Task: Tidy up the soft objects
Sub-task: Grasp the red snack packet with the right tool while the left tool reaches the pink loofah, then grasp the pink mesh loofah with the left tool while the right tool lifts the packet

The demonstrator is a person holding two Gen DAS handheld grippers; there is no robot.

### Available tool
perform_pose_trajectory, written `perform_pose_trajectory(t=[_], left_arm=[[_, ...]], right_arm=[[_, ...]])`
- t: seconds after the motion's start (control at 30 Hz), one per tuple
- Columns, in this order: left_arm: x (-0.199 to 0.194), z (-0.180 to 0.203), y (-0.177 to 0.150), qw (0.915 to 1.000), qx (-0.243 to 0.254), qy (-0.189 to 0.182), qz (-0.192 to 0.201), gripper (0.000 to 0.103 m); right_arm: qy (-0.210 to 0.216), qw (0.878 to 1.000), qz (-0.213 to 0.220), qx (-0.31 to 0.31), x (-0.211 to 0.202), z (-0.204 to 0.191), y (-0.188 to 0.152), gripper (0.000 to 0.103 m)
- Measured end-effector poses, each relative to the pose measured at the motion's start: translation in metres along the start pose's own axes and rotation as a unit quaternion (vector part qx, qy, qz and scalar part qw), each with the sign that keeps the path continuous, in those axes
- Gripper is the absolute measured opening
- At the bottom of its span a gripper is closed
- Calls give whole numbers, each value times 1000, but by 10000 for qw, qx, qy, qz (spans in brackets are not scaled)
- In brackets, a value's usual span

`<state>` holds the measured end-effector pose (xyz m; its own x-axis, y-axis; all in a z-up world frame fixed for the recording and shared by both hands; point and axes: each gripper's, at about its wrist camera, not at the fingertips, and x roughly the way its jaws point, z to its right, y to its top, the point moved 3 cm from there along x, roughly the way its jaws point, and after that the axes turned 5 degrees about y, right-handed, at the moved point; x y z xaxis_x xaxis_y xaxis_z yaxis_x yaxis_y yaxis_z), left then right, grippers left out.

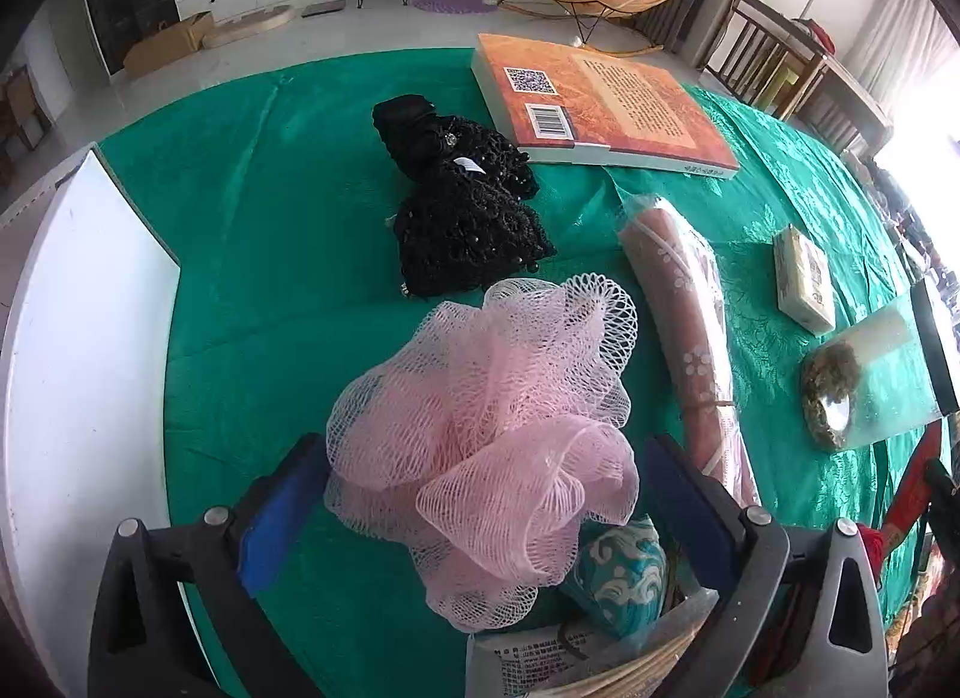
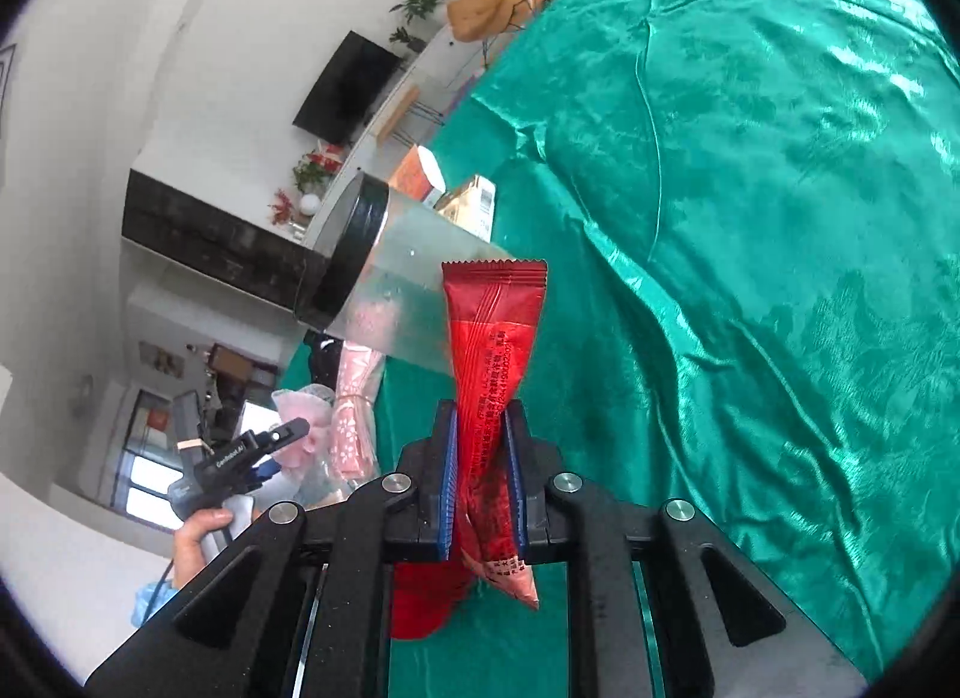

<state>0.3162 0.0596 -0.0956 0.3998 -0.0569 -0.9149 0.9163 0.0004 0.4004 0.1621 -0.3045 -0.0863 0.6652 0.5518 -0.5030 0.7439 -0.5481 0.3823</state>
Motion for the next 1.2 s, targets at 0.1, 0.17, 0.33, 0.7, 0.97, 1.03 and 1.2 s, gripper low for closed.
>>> perform_pose_trajectory(t=[0.1, 0.17, 0.33, 0.7, 0.97, 1.03, 1.2], left_arm=[[-2, -5, 0, 9997, -169, -143, 49, 77], [-1, -10, 0, 9995, -251, -194, 64, 64], [-4, -14, -1, 9991, -266, -208, 258, 37], [-79, -24, -4, 9869, -531, -935, 1201, 27], [-175, -73, -50, 9737, -733, -1299, 1720, 27], [-199, -101, -68, 9730, -846, -1182, 1791, 27], [-241, -185, -120, 9747, -1253, -450, 1796, 27]], right_arm=[[-715, 9957, 145, -577, 2, -1, 27, 16], [-1310, 9849, 64, -1131, 13, 0, 41, 17], [-1778, 9763, -532, -1116, 28, 19, 51, 61], [-2179, 9649, 136, -1461, -10, -11, 71, 15], [-1397, 9605, 139, -2403, -33, -134, 42, 15], [-983, 9613, -63, -2574, -22, -172, 15, 15], [275, 9524, -744, -2943, 8, -272, -70, 15]])
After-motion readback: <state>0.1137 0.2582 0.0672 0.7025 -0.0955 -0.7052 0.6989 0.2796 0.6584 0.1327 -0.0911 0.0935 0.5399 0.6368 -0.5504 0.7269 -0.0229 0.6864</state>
